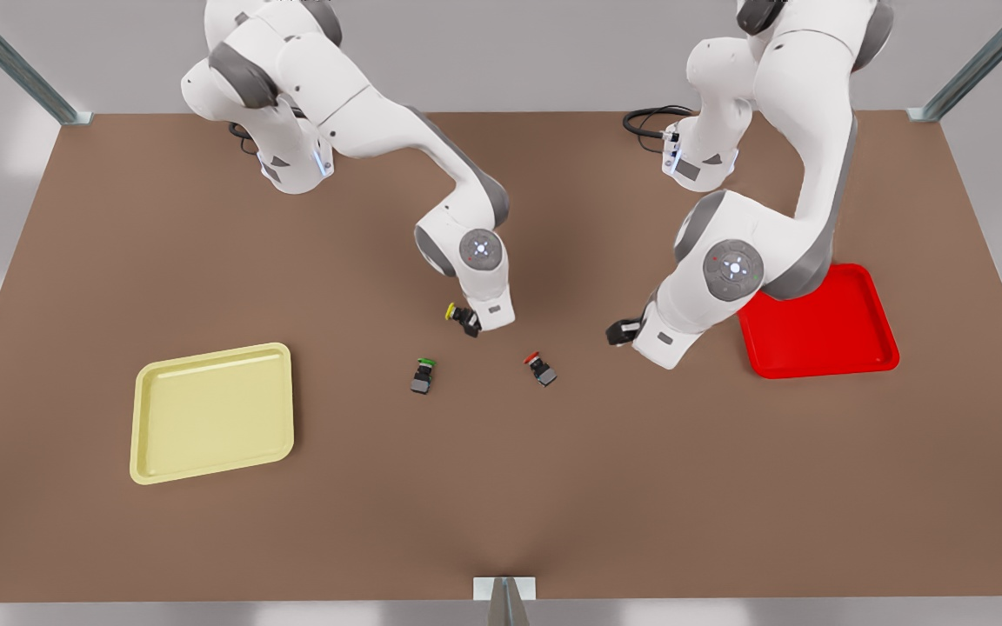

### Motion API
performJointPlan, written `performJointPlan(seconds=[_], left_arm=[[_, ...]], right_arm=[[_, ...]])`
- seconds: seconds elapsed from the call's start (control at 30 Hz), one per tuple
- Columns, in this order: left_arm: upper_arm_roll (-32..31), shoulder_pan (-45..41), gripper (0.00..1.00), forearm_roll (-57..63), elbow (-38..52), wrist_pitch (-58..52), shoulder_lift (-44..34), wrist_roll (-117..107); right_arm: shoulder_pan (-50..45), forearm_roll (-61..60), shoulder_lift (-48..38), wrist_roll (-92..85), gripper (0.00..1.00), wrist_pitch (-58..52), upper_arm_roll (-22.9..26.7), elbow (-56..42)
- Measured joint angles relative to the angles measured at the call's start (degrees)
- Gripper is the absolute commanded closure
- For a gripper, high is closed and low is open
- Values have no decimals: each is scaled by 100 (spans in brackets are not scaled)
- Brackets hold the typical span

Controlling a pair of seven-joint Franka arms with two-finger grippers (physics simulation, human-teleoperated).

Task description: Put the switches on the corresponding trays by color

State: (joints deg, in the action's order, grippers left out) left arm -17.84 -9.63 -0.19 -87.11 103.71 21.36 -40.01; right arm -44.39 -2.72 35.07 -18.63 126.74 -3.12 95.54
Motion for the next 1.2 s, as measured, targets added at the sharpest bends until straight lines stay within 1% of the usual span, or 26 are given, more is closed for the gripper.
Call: performJointPlan(seconds=[0.17, 0.27, 0.4, 0.47, 0.5, 0.53, 0.67, 0.73, 0.83, 1.0, 1.03, 1.07, 1.1, 1.2], left_arm=[[0, -456, 0, 80, 18, 868, 638, -981], [0, -567, 0, 161, 237, 923, 918, -1302], [0, -667, 0, 206, 326, 1049, 1095, -1483], [9, -746, 0, 226, 342, 1354, 1187, -1685], [16, -817, 0, 233, 482, 1412, 1297, -1757], [25, -893, 0, 244, 833, 1407, 1543, -1956], [40, -1034, 0, 381, 1144, 1416, 1887, -2257], [47, -1066, 0, 421, 1182, 1355, 1913, -2356], [44, -1226, 0, 576, 1074, 1301, 1846, -3191], [43, -1216, 0, 793, 982, 1407, 1986, -3126], [51, -1217, 0, 818, 977, 1407, 2002, -3127], [52, -1208, 0, 837, 984, 1407, 1996, -3127], [52, -1208, 0, 851, 985, 1407, 1995, -3127], [53, -1190, 0, 877, 977, 1407, 2012, -3127]], right_arm=[[-9, 0, 200, 0, 0, 44, 93, 53], [-17, 48, 306, -8, 0, 139, 93, 45], [-26, 165, 471, -18, 0, 326, 93, 53], [-55, 253, 475, -18, 0, 351, 93, 78], [-87, 255, 467, -10, 0, 360, 93, 87], [-105, 255, 458, 29, 0, 372, 93, 116], [-164, 255, 516, 193, 0, 378, 84, 115], [-133, 255, 567, 196, 0, 378, 84, 112], [-123, 255, 578, 202, 0, 370, 93, 132], [-123, 288, 589, 193, 0, 360, 93, 140], [-119, 322, 597, 193, 10, 360, 93, 141], [-114, 334, 598, 185, 38, 356, 93, 133], [-114, 334, 598, 185, 40, 352, 93, 132], [-114, 334, 606, 185, 38, 360, 93, 141]])
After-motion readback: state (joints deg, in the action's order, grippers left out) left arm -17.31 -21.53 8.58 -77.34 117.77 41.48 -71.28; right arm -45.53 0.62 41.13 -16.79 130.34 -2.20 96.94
